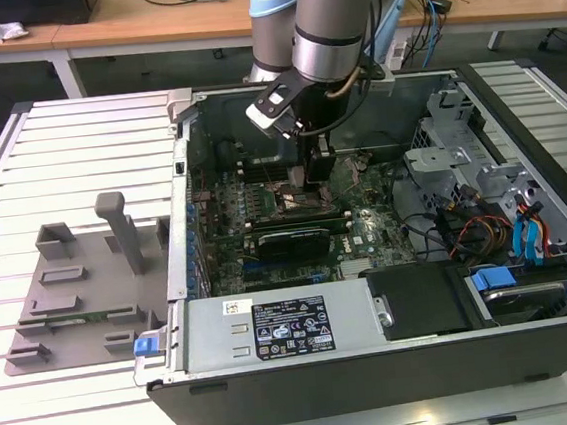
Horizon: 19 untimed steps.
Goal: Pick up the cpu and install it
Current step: 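Place the cpu into insertion slot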
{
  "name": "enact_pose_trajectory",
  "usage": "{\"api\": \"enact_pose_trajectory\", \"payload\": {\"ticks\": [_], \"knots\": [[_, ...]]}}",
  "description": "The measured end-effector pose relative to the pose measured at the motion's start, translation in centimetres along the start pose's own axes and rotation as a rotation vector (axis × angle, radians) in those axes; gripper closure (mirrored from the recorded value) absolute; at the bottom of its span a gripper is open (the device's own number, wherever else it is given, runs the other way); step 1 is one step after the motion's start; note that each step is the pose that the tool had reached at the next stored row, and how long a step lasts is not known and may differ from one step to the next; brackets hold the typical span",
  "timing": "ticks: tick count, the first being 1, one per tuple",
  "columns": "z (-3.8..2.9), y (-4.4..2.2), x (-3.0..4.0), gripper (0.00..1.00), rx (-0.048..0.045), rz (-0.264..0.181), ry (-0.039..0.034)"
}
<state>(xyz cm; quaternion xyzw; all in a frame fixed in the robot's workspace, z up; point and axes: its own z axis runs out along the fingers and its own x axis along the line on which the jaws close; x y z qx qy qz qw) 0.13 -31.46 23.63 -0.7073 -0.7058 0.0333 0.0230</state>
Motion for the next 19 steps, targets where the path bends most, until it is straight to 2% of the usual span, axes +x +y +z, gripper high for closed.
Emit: {"api": "enact_pose_trajectory", "payload": {"ticks": [5, 9, 11, 19], "knots": [[0.61, 0.05, 0.27, 0.45, 0.0000, 0.000, 0.0000], [0.78, -0.17, 0.06, 0.45, 0.0000, -0.004, -0.0009], [0.91, -0.37, -0.04, 0.45, 0.0000, -0.004, -0.0052], [1.97, -0.29, -0.03, 0.45, 0.0000, -0.004, -0.0053]]}}
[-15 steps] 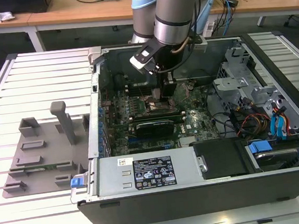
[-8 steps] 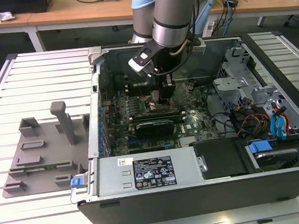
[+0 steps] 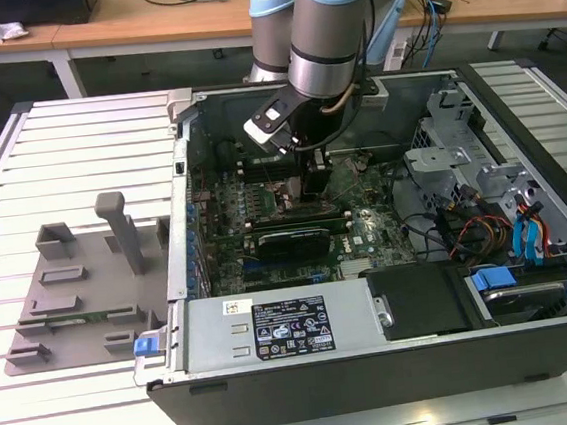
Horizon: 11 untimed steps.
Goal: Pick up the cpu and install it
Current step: 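Place the cpu into insertion slot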
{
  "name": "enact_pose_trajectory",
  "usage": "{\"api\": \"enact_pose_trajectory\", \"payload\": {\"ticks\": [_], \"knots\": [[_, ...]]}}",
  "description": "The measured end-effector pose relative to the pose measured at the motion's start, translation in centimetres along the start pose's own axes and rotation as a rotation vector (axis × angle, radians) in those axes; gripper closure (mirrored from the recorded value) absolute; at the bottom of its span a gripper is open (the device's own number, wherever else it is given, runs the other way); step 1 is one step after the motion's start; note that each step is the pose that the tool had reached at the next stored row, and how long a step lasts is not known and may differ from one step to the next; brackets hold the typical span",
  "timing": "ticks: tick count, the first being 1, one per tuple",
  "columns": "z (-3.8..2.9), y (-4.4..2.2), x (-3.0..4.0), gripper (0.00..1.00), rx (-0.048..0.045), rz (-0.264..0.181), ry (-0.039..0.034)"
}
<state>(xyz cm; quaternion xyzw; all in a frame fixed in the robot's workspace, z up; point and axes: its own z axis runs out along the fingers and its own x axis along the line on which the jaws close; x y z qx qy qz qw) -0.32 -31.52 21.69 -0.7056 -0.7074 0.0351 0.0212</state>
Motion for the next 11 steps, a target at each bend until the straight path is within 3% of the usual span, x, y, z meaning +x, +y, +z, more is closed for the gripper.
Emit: {"api": "enact_pose_trajectory", "payload": {"ticks": [11], "knots": [[0.95, 0.07, 0.02, 0.45, -0.0001, 0.000, 0.0000]]}}
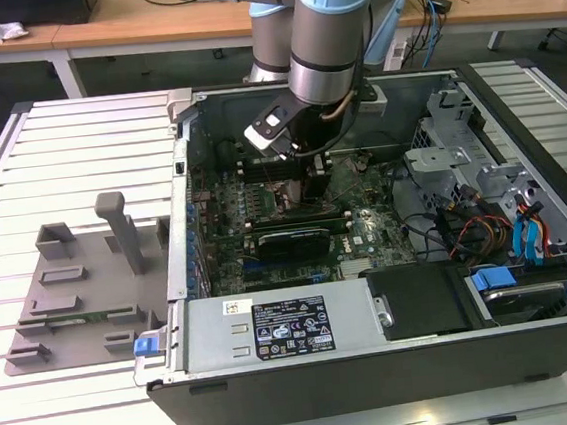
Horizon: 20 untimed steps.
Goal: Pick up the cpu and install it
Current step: 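Place the cpu into insertion slot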
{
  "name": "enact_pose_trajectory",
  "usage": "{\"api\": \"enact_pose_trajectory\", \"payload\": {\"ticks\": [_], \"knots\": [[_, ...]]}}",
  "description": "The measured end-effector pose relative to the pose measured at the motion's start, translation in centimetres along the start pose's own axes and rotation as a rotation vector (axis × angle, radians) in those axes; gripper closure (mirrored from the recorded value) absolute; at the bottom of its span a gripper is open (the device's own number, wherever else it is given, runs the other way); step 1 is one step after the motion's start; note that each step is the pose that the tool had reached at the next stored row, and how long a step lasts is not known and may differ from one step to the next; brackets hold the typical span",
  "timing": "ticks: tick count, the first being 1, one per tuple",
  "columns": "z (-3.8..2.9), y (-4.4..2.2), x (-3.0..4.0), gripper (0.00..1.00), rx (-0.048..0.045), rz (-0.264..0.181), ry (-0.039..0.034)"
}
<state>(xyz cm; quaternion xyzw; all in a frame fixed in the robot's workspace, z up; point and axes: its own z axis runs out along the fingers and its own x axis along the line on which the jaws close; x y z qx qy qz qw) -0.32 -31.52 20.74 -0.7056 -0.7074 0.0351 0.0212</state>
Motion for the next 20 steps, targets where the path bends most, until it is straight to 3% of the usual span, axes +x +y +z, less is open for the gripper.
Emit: {"api": "enact_pose_trajectory", "payload": {"ticks": [6, 8, 20], "knots": [[0.47, -0.44, 0.14, 0.45, 0.0000, -0.006, -0.0005], [0.65, -0.42, 0.48, 0.45, -0.0002, -0.006, -0.0004], [1.19, -0.44, 0.49, 0.45, 0.0000, -0.006, -0.0007]]}}
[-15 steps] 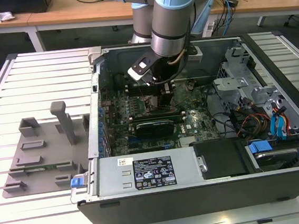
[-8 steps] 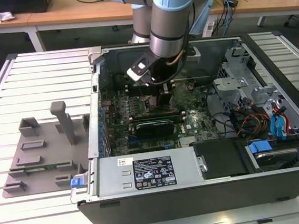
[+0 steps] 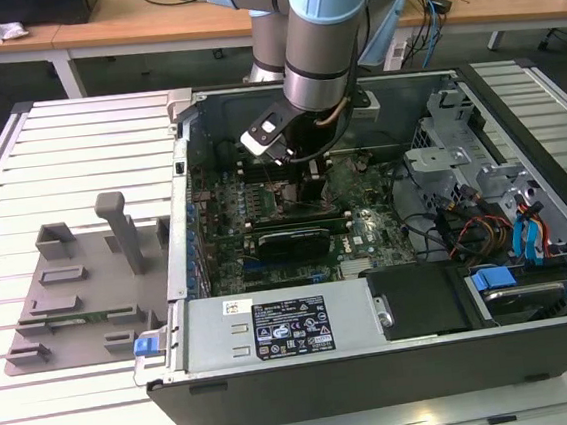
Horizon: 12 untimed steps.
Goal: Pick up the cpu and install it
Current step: 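Place the cpu into insertion slot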
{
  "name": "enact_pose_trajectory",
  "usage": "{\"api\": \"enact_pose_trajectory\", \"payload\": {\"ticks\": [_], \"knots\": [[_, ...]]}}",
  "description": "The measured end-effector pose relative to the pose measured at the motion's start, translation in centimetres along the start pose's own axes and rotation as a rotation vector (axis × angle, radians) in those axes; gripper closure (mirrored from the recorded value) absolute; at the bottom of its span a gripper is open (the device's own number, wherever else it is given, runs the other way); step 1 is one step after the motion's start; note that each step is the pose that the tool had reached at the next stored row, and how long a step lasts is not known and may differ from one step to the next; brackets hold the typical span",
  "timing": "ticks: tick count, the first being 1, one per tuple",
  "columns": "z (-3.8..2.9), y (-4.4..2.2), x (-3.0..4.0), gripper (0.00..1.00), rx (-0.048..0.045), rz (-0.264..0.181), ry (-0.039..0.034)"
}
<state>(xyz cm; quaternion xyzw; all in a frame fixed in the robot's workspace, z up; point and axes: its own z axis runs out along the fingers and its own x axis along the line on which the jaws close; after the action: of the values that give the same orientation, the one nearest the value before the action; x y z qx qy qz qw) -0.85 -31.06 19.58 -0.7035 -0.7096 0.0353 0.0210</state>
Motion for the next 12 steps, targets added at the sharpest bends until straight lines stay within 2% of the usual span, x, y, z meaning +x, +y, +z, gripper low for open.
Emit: {"api": "enact_pose_trajectory", "payload": {"ticks": [1, 2, 9, 12], "knots": [[0.02, 0.01, 0.01, 0.44, -0.0003, 0.000, 0.0007], [0.03, 0.01, 0.01, 0.37, -0.0003, 0.000, 0.0006], [0.01, 0.00, -0.32, 0.37, -0.0001, 0.000, 0.0002], [-0.18, -0.01, 0.05, 0.37, 0.0000, 0.000, 0.0000]]}}
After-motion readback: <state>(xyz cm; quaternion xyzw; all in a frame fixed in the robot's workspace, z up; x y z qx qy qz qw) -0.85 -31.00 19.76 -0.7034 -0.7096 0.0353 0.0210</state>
